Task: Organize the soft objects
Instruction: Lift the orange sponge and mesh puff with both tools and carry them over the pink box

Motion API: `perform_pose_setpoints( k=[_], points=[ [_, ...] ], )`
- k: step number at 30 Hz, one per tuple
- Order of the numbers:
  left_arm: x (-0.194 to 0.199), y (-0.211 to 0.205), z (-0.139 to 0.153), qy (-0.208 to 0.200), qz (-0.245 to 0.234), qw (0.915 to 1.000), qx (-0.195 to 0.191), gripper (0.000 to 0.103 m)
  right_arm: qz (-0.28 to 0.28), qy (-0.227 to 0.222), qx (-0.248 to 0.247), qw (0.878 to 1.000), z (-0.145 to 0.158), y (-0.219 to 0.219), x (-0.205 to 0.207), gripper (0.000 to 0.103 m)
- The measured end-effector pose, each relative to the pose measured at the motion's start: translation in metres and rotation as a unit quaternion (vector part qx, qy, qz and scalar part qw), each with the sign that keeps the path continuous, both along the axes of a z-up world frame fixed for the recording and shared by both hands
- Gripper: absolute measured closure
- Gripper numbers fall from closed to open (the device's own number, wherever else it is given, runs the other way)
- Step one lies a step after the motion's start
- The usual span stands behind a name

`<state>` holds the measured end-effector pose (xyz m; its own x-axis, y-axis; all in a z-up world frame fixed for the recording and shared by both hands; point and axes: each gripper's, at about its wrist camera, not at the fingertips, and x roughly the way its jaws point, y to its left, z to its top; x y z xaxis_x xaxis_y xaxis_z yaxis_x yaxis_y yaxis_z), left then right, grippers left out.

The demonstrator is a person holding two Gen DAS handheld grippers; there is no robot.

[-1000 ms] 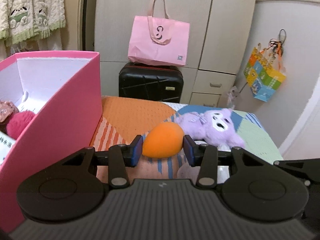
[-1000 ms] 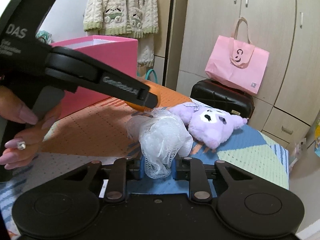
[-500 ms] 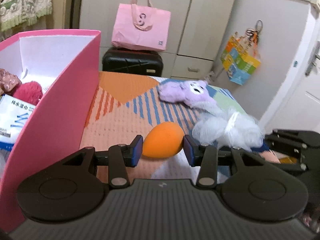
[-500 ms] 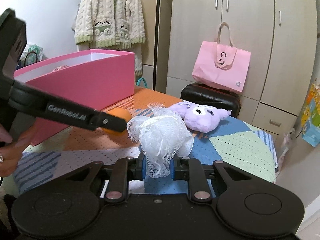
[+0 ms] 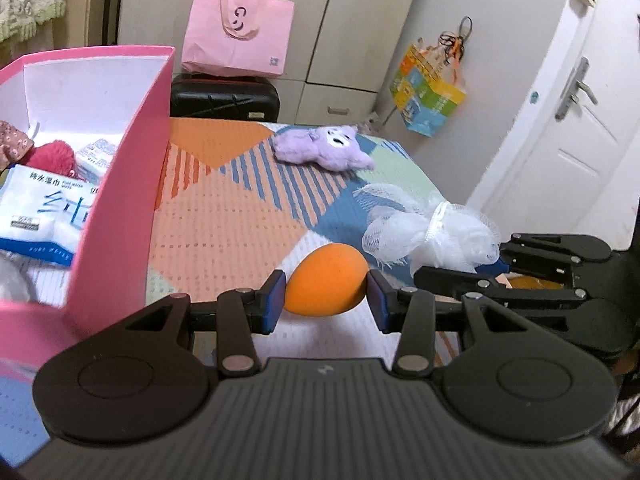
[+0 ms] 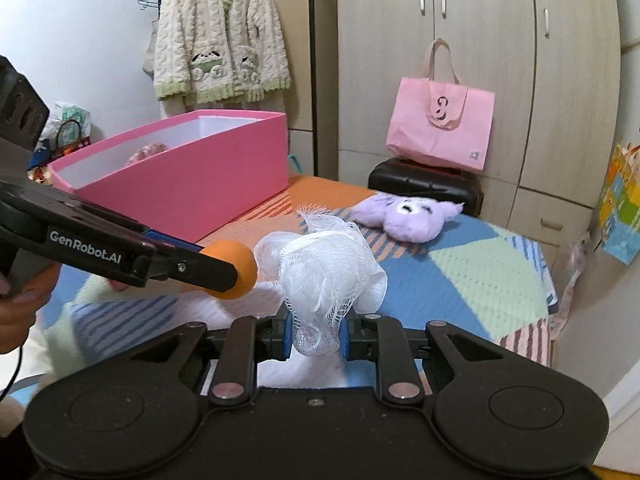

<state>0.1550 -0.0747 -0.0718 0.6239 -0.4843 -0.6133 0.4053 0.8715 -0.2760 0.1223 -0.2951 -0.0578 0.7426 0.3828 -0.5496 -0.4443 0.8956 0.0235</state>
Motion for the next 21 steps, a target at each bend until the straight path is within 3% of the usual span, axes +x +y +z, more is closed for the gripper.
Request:
perform_pose_setpoints(
  k=[8,21],
  points=[
    [-0.024,0.019,0.005,0.035,-0.046,0.9983,0.001,0.06,0.026,0.049,0.009,0.998,0.014,0.006,-0.029,0.078],
    [-0.057,0.056,0.038,0.025,-0.068,0.9974,0.0,0.06,0.084,0.059,0.017,0.995,0.043,0.034,-0.059,0.078]
  ],
)
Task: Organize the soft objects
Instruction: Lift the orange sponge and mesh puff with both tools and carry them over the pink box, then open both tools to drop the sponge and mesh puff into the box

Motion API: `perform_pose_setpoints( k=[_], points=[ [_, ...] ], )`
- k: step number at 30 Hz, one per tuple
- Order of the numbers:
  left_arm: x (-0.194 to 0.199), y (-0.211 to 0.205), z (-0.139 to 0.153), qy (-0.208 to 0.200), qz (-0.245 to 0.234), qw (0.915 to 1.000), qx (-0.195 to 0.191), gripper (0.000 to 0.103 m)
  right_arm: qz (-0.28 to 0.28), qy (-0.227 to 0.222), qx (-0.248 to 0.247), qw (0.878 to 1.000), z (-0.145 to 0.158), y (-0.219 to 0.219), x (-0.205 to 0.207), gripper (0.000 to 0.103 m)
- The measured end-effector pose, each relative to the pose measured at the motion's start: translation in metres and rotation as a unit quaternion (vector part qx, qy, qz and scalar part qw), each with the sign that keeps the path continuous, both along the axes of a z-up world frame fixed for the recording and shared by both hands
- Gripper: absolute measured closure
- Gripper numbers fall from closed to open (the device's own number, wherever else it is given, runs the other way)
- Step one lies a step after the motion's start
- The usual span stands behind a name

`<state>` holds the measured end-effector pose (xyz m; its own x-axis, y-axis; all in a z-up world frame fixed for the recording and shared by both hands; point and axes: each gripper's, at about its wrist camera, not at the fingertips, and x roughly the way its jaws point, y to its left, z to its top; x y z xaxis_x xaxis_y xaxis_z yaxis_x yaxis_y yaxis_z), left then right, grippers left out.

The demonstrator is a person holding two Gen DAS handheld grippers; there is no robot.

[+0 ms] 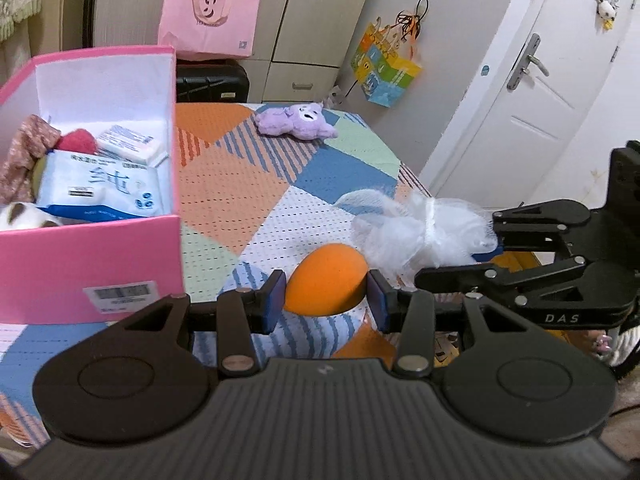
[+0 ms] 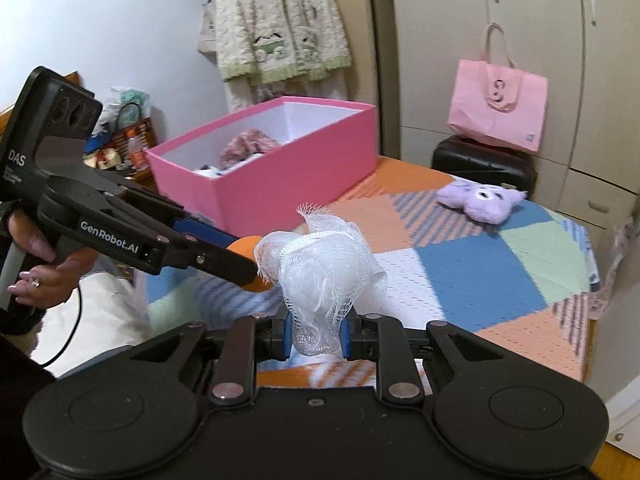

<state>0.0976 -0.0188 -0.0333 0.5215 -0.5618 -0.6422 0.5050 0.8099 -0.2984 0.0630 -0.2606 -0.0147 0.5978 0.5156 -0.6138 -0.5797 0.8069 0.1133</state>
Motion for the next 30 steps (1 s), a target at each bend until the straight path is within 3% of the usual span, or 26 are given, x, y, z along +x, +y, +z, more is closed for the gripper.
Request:
perform_pose_setpoints(
  k=[10,20,30],
  points=[
    [-0.012,0.048,0.028,-0.056,0.031,0.9978,-0.013,0.06,0.054,-0.03,0.007,0.998,0.029,0.043,0.005,0.077],
    [0.021,0.097,0.041,-0.101,0.094,0.9898,-0.035,0.06,0.076,-0.05,0.006,0.996,0.043,0.09,0.034,0.077],
    [0.071,0.132,0.029,-0.1,0.153,0.9832,0.004,0.06,0.078,-0.07,-0.003,0.994,0.05,0.133,0.08,0.077]
  ],
)
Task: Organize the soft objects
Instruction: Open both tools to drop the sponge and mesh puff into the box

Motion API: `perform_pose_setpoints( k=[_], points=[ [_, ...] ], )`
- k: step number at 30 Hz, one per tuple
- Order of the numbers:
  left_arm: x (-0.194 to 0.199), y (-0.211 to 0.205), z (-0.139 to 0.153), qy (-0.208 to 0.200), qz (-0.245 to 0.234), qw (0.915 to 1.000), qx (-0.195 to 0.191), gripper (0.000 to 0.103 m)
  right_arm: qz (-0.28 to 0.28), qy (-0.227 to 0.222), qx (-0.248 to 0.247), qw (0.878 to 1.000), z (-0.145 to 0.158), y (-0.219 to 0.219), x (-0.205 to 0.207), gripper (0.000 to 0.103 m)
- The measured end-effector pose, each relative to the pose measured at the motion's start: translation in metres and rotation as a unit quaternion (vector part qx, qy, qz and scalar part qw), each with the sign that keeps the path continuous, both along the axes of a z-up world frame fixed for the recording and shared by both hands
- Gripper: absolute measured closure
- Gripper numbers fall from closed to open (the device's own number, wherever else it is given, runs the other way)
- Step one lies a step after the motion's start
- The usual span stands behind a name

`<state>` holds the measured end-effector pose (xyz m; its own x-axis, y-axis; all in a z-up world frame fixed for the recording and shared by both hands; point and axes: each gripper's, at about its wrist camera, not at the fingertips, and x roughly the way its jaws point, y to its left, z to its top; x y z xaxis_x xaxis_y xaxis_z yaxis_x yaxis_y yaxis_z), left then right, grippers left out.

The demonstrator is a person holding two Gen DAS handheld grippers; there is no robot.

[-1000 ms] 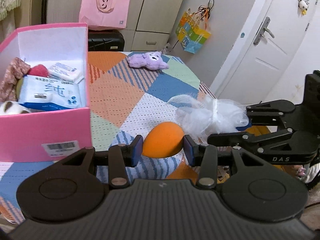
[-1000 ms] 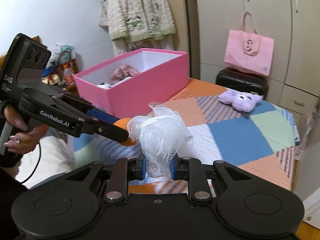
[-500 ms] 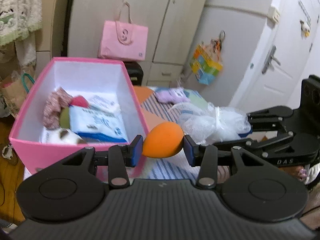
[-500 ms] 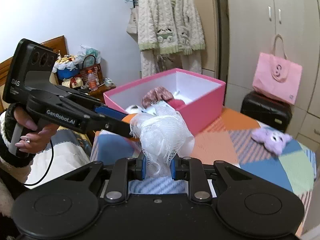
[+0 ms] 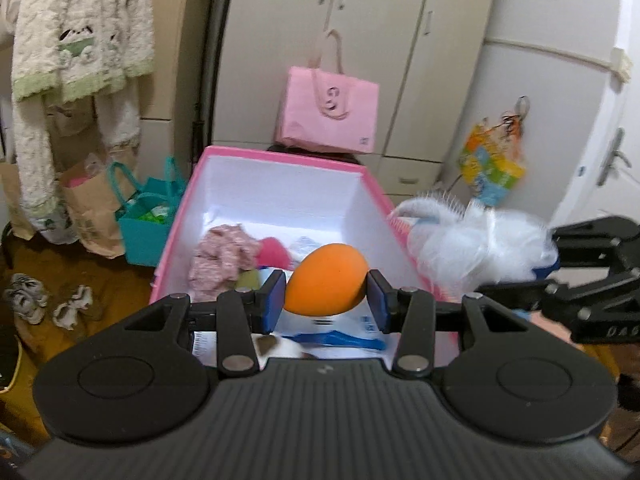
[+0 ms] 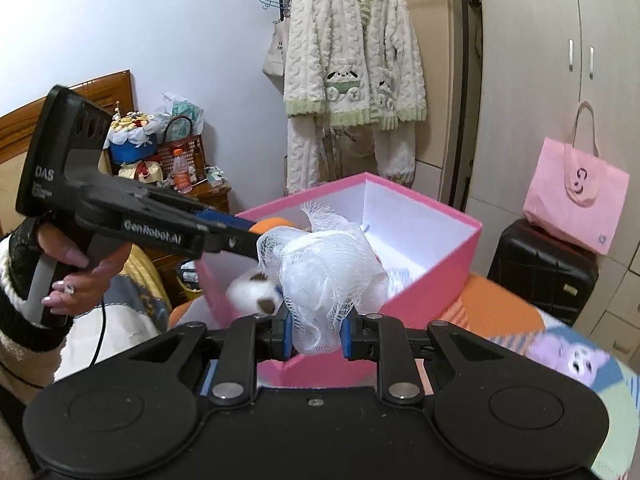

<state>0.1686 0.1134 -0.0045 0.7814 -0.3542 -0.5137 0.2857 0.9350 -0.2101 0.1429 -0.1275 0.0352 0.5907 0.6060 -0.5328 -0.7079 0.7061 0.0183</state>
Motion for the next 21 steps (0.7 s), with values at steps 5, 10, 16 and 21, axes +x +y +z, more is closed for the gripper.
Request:
perform_pose_setpoints(
  k=[5,10,16,21],
  points=[
    [0.021,0.007,-0.011,0.015,0.006,0.9997,0.017,0.06,-0.006,0.004,-0.011,1.0,-0.007,0.02,0.028,0.077],
    [0.036,0.002,-0.015,0.016,-0.001,0.9976,0.067,0.059,-0.011,0.029,-0.025,0.999,-0.019,0.039,0.058,0.077],
    [0.041,-0.007,-0.015,0.008,0.004,0.9923,0.124,0.05,-0.02,0.043,-0.051,0.998,-0.034,0.055,0.079,0.065],
    [0.029,-0.005,-0.009,0.013,-0.013,0.9951,0.097,0.04,-0.043,0.046,-0.035,0.997,-0.031,0.037,0.076,0.052]
  ],
)
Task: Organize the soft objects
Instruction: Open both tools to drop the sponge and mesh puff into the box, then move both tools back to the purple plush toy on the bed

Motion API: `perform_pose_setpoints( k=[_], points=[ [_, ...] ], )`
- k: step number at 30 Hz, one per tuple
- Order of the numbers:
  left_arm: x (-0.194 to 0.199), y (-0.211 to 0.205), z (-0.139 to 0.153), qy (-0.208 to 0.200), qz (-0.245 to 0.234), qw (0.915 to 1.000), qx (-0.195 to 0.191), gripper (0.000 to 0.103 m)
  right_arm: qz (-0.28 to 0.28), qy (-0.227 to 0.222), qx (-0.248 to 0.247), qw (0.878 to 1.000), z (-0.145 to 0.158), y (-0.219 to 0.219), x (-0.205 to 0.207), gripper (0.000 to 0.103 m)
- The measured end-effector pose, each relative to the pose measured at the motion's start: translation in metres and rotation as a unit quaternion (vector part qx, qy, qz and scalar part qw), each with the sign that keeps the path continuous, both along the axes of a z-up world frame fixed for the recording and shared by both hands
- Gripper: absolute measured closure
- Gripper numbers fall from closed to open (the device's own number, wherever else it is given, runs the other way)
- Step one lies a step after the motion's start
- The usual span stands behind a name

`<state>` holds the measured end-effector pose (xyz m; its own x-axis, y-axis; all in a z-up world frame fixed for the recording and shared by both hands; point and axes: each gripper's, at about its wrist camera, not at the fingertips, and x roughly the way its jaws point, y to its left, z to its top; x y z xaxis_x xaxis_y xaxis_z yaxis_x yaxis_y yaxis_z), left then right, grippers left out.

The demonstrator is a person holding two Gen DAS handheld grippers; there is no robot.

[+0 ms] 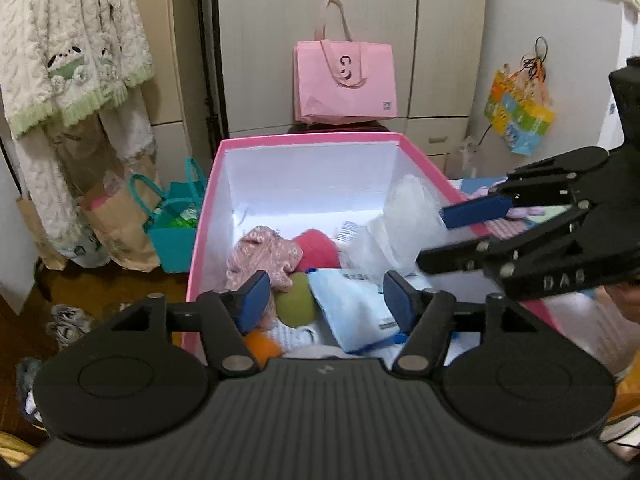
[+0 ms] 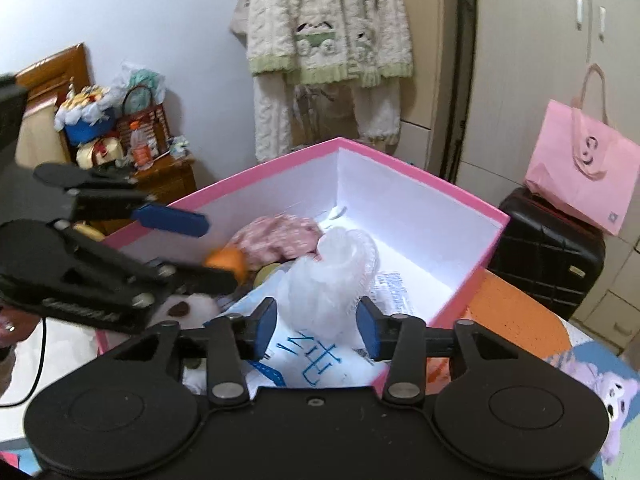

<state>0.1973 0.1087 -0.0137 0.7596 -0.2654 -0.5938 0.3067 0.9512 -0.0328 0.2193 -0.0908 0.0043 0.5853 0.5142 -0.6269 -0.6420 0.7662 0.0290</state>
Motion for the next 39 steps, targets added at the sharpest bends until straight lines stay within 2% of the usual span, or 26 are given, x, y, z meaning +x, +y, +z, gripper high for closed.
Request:
perform_pose_setpoints(
  k=[6,11,17,22,24,33,39],
  points=[
    [-0.017,-0.003,0.016,0.004,-0.013,0.9998,-0.012,0.035,-0.012,-0.032,0.011,0.999,0.02,-0.028,-0.024,0.042],
    [-0.034,-0.014,0.034,0.019,-0.039,0.9984,-0.036,0.035,-0.021,-0.05,0.018,0.998,0.037,-0.056,-0.05,0.04],
    [-0.051,-0.039,0.051,0.03,-0.078,0.9953,-0.048,0.034,-0.044,-0.064,0.016,0.997,0.047,-0.093,-0.079,0.04],
    [-0.063,-0.068,0.059,0.031,-0.11,0.9924,-0.046,0.032,-0.065,-0.074,0.005,0.995,0.047,-0.124,-0.101,0.036],
    [-0.066,-0.081,0.06,0.032,-0.124,0.9907,-0.045,0.025,-0.075,-0.08,0.001,0.994,0.046,-0.136,-0.109,0.028],
    [-0.063,-0.145,0.061,0.043,-0.185,0.9804,-0.053,0.024,-0.094,-0.087,0.0,0.992,0.035,-0.178,-0.122,0.028],
    [-0.045,-0.179,0.055,0.054,-0.2,0.9755,-0.073,0.024,-0.096,-0.09,-0.002,0.991,0.027,-0.195,-0.11,0.027]
  ],
)
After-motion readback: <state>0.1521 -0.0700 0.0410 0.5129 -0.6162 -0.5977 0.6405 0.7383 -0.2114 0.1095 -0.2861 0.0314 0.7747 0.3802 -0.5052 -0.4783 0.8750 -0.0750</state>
